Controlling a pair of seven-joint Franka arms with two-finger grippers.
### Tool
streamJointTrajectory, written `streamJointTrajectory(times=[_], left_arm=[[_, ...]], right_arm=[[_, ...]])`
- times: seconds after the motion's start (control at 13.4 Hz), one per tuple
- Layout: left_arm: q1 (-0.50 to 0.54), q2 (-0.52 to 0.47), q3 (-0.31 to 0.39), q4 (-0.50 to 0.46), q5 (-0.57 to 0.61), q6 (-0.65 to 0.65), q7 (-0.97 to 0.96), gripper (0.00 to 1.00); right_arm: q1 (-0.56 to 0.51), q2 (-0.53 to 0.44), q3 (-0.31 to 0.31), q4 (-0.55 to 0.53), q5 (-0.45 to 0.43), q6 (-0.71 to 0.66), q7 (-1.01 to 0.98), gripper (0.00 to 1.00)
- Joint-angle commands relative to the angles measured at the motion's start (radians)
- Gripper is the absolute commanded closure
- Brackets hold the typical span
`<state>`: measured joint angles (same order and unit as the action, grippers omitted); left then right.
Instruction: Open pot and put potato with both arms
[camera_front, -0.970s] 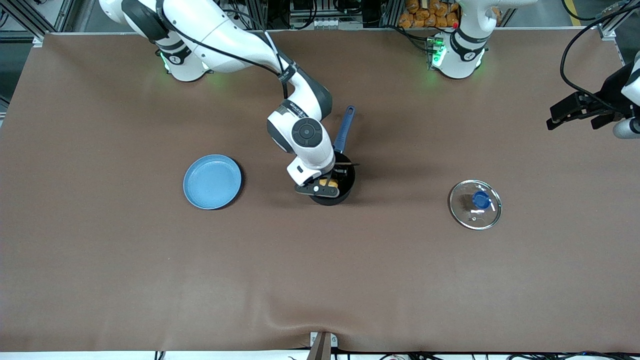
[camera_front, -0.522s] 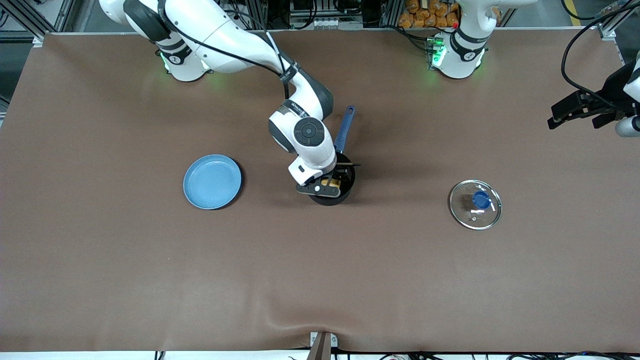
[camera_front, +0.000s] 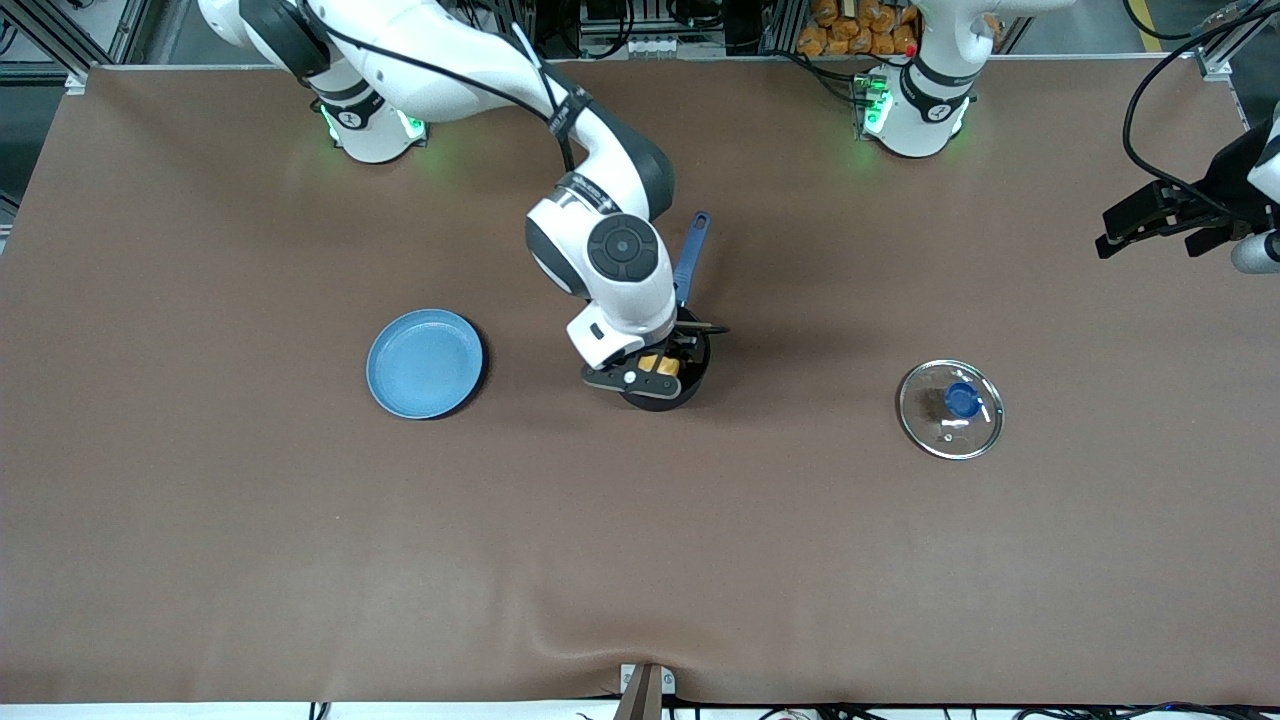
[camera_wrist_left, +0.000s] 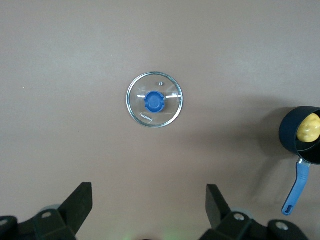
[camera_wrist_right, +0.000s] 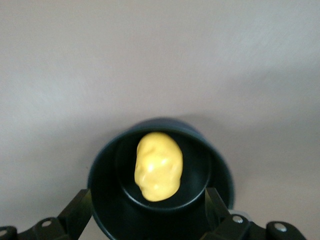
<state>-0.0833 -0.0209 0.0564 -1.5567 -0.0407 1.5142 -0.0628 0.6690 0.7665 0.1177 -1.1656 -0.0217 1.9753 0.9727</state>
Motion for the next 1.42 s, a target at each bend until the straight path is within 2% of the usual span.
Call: streamJointTrajectory(times=[0.0, 0.22, 0.45, 0.6, 0.82, 0.9, 1.12, 1.27, 1.34], left_arm=[[0.0, -0.014, 0.005, -0.006, -0.022, 0.012, 0.011, 0.0], [0.005, -0.014, 0.007, -0.006, -0.022, 0.012, 0.014, 0.0], [0.004, -0.014, 0.007, -0.006, -0.022, 0.012, 0.014, 0.0], [0.002, -0.014, 0.007, -0.006, -0.018, 0.011, 0.014, 0.0], [-0.009, -0.014, 0.003, -0.01, -0.007, -0.003, 0.011, 0.0], [-0.009, -0.016, 0.0, -0.01, -0.007, -0.005, 0.011, 0.0], [-0.001, -0.017, -0.015, -0.008, -0.004, -0.025, 0.011, 0.0], [-0.003, -0.024, -0.016, -0.009, 0.001, -0.031, 0.011, 0.0], [-0.007, -0.028, -0.018, -0.008, 0.013, -0.04, 0.011, 0.0]], right_arm=[[-0.072, -0.07, -0.009, 0.012, -0.026, -0.033, 0.015, 0.0], [-0.213, -0.176, 0.028, 0.009, -0.015, -0.041, -0.023, 0.0], [-0.319, -0.219, 0.055, 0.012, -0.011, -0.171, -0.046, 0.0], [-0.44, -0.272, 0.13, 0.012, -0.011, -0.228, -0.09, 0.0], [-0.658, -0.318, 0.308, 0.011, -0.018, -0.275, -0.314, 0.0], [-0.704, -0.331, 0.322, 0.011, -0.018, -0.311, -0.394, 0.0], [-0.74, -0.412, 0.304, 0.007, -0.024, -0.429, -0.476, 0.0], [-0.712, -0.508, 0.22, -0.034, -0.056, -0.483, -0.523, 0.0], [-0.698, -0.573, 0.195, -0.117, -0.082, -0.474, -0.619, 0.0]])
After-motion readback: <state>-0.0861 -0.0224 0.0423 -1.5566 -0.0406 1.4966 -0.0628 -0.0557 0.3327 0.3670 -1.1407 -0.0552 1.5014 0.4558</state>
